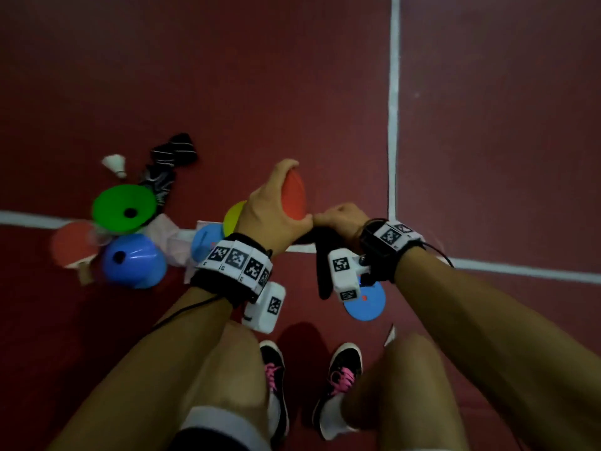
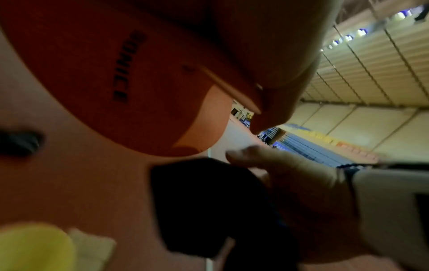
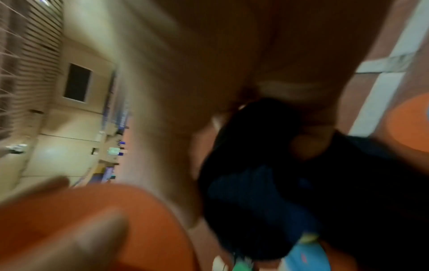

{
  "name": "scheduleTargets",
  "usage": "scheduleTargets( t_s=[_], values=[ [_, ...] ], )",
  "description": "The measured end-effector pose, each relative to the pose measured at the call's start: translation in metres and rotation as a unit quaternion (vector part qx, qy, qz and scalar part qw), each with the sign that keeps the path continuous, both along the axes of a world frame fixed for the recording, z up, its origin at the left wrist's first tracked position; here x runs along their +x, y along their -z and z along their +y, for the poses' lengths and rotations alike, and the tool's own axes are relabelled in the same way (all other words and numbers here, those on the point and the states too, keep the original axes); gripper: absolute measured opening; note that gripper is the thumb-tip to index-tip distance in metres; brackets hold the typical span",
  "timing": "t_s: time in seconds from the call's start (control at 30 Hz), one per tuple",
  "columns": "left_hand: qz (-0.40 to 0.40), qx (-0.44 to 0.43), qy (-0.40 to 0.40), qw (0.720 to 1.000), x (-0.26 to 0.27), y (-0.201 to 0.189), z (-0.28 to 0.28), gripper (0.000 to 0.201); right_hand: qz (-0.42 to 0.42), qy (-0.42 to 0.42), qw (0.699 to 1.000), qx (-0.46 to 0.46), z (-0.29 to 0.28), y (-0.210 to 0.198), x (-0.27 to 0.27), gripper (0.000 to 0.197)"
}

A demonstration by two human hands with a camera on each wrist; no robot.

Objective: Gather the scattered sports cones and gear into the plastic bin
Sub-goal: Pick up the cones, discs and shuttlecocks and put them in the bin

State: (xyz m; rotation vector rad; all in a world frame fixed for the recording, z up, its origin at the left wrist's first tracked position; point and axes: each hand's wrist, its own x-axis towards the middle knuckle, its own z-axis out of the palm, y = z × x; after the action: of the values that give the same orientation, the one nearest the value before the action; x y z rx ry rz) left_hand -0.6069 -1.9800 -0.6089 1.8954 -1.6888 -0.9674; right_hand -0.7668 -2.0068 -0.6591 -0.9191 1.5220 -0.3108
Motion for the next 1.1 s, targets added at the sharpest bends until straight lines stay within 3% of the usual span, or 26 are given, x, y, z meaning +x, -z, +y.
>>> scheduleTargets(
  t_s=[0.13, 0.23, 0.33, 0.4, 0.5, 0.6, 0.7, 0.87, 0.97, 1.03, 1.07, 1.1],
  values=[
    [-0.028, 0.026, -0.034, 0.999, 0.060, -0.143, 0.031, 0.082, 0.048, -0.050, 0.998, -0.007, 0.018, -0.156, 0.040, 0.049],
    [0.002, 0.042, -0.124, 0.991, 0.097, -0.228, 0.063, 0.087, 0.049, -0.068, 0.995, -0.048, 0.033, -0.250, 0.078, 0.050],
    [0.003, 0.034, -0.227, 0.973, 0.134, -0.309, 0.120, 0.084, 0.027, -0.141, 0.985, -0.096, 0.063, -0.343, 0.126, 0.053],
    [0.005, 0.017, -0.279, 0.960, 0.151, -0.350, 0.154, 0.081, -0.010, -0.176, 0.975, -0.132, 0.083, -0.391, 0.158, 0.055],
    [0.019, -0.028, -0.379, 0.925, 0.164, -0.392, 0.214, 0.076, -0.055, -0.239, 0.951, -0.187, 0.119, -0.431, 0.197, 0.054],
    [0.037, -0.088, -0.493, 0.865, 0.175, -0.423, 0.307, 0.074, -0.080, -0.339, 0.912, -0.215, 0.189, -0.461, 0.237, 0.053],
    [0.054, -0.091, -0.590, 0.800, 0.172, -0.436, 0.405, 0.072, -0.094, -0.459, 0.860, -0.203, 0.268, -0.478, 0.261, 0.053],
    [0.103, -0.120, -0.764, 0.626, 0.156, -0.456, 0.564, 0.067, -0.082, -0.632, 0.746, -0.193, 0.403, -0.503, 0.282, 0.045],
    [0.172, -0.153, -0.833, 0.503, 0.143, -0.466, 0.659, 0.085, -0.078, -0.682, 0.704, -0.185, 0.485, -0.522, 0.287, 0.040],
    [0.205, -0.142, -0.846, 0.471, 0.139, -0.464, 0.694, 0.086, -0.073, -0.691, 0.697, -0.179, 0.516, -0.530, 0.286, 0.039],
    [0.212, -0.179, -0.865, 0.418, 0.125, -0.466, 0.766, 0.086, -0.077, -0.725, 0.660, -0.180, 0.592, -0.539, 0.293, 0.040],
    [0.214, -0.197, -0.865, 0.409, 0.119, -0.463, 0.794, 0.086, -0.069, -0.731, 0.655, -0.178, 0.622, -0.542, 0.294, 0.041]
  ],
)
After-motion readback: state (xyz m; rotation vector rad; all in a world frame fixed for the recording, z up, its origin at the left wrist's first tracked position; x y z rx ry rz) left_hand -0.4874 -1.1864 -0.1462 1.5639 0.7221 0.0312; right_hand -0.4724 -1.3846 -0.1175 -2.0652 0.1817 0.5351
